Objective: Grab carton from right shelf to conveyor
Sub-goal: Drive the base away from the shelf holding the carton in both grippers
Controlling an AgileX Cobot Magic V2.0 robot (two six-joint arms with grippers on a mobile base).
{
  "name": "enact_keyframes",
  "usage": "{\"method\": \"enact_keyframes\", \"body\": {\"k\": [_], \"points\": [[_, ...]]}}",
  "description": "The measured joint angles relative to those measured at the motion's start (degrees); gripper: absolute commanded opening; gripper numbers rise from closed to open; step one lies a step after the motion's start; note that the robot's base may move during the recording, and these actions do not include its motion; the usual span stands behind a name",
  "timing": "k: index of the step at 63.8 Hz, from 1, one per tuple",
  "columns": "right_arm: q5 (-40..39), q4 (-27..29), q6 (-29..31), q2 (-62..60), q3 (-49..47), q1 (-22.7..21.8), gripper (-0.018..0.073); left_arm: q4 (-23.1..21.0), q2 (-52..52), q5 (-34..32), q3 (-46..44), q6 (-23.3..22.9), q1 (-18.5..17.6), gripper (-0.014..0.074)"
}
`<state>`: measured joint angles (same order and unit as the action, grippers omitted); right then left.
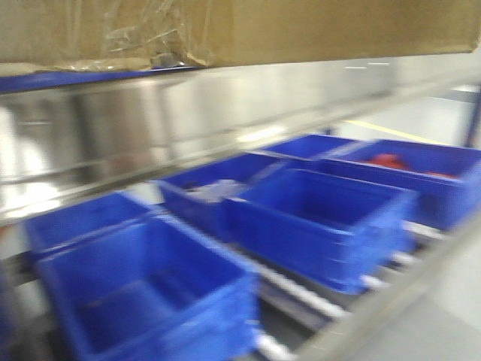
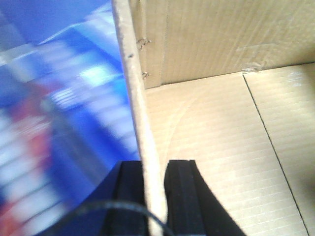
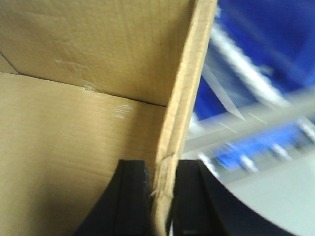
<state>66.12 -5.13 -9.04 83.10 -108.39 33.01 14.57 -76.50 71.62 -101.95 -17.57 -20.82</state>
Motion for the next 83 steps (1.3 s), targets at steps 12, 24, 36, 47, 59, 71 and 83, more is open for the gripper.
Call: {"method": "enact_keyframes", "body": {"k": [12, 24, 36, 47, 59, 71, 83], "points": [[0.00, 0.00, 0.00, 0.00, 0.00, 0.00, -0.0067, 0.00, 0.00, 0.00, 0.00, 0.00, 0.00, -0.0017], [0.00, 0.00, 0.00, 0.00, 0.00, 0.00, -0.0067, 0.00, 0.00, 0.00, 0.00, 0.00, 0.00, -0.0017], [0.00, 0.00, 0.00, 0.00, 0.00, 0.00, -0.0067, 0.00, 0.00, -0.04, 0.00, 0.00, 0.00, -0.0017], [0.00, 0.00, 0.00, 0.00, 0.00, 0.00, -0.0067, 0.00, 0.00, -0.04, 0.00, 0.00, 0.00, -0.0017], [0.00, 0.00, 0.00, 0.00, 0.00, 0.00, -0.0067, 0.00, 0.00, -0.14, 0.00, 0.00, 0.00, -0.0017], [0.00, 0.00, 0.00, 0.00, 0.00, 0.00, -0.0067, 0.00, 0.00, -0.14, 0.00, 0.00, 0.00, -0.0017], [0.00, 0.00, 0.00, 0.00, 0.00, 0.00, -0.0067, 0.00, 0.00, -0.14, 0.00, 0.00, 0.00, -0.0017]]}}
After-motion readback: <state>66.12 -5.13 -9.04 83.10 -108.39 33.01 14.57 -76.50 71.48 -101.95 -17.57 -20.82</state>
